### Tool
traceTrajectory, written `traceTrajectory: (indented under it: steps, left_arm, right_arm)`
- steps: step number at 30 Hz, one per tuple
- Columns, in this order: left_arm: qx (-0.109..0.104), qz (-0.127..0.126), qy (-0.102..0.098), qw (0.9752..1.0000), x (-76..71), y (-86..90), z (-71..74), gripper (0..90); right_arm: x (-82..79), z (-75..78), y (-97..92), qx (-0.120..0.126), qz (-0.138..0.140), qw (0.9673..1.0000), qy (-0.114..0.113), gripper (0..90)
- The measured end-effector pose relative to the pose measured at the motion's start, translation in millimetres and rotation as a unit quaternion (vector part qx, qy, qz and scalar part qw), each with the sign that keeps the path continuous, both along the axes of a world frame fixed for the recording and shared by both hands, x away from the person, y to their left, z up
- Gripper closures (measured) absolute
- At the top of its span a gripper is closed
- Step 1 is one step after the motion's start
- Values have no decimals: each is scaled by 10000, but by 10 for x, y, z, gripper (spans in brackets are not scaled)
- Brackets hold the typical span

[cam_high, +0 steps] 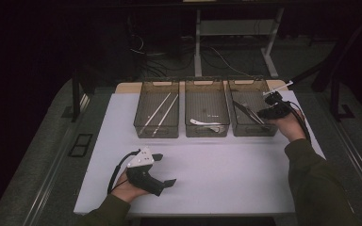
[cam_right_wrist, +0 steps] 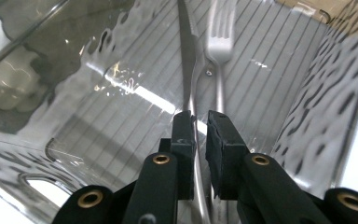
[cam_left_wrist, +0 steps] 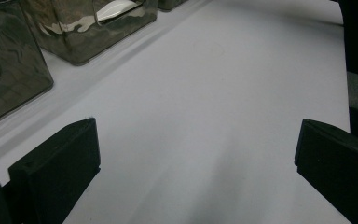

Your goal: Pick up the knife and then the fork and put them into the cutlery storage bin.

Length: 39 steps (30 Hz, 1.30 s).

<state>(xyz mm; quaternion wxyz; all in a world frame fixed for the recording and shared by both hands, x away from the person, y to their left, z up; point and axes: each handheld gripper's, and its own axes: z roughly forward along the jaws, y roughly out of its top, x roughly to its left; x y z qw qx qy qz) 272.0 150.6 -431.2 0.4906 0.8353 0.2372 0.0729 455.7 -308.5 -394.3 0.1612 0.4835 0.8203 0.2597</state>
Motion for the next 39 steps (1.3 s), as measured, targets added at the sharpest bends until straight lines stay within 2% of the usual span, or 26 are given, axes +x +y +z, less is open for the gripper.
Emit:
traceTrajectory:
  steps: [7,10,14,20,27,31,35,39]
  left_arm:
    - [2,4,0,10000,-1,-4,-1,0]
    - [14,1,5,10000,-1,-1,1,0]
    - [-31,25,25,10000,4,13,1,0]
    - [-49,32,39,10000,30,45,4,0]
    - [17,-18,60,10000,49,69,-3,0]
    - [11,-34,81,10000,49,76,-9,0]
    - [42,-54,107,9999,43,84,-12,0]
    - [56,-76,82,9999,31,85,-9,0]
  right_arm:
    - [-18,43,-63,328,-20,9994,-54,766]
    - [-28,65,-88,592,-49,9982,-12,718]
    - [-63,108,-126,972,-67,9952,-92,642]
    - [-142,165,-140,1158,-62,9928,-302,512]
    - [-279,181,-127,1376,143,9891,-506,407]
    - [-382,189,-91,1599,322,9850,-562,385]
    - [-503,195,-35,1702,471,9821,-653,358]
    - [-647,181,31,1643,582,9818,-751,344]
